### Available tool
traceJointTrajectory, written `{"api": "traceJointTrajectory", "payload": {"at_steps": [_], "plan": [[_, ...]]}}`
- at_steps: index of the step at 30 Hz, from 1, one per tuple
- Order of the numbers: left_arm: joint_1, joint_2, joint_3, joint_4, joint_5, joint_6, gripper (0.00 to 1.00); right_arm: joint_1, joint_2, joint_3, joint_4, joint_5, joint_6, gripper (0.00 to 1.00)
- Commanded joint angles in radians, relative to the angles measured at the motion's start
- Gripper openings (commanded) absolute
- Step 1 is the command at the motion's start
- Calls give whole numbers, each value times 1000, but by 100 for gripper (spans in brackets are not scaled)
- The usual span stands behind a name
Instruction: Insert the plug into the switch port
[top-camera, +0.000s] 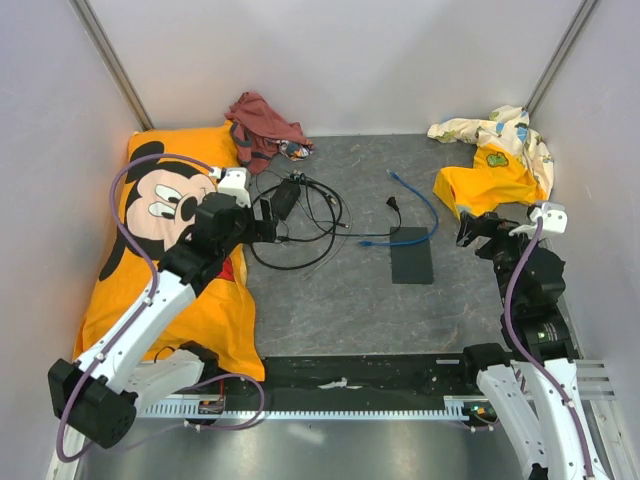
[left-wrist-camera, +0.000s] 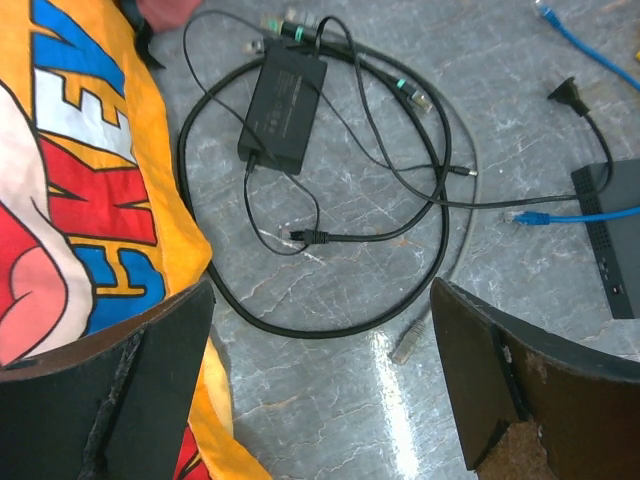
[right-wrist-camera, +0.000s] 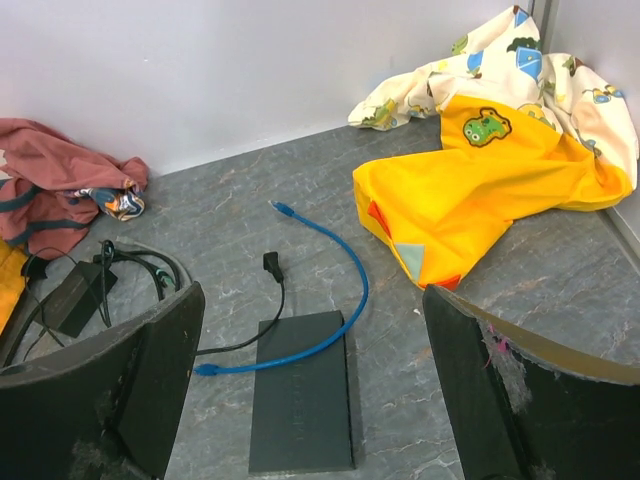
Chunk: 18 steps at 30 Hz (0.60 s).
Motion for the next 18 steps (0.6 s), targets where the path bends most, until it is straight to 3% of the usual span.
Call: {"api": "traceJointTrajectory", "payload": {"at_steps": [1,12,18], "plan": [[25,73,69,-10,60,-63,95,11,-28,-7,40,-5,-23,98],[69,449,267,-111,3,-201,95,34,-46,-47,73,-6,-13,98],[138,704,381,-104,71,-221,94,50,-69,-57,75,5,-14,98]]}}
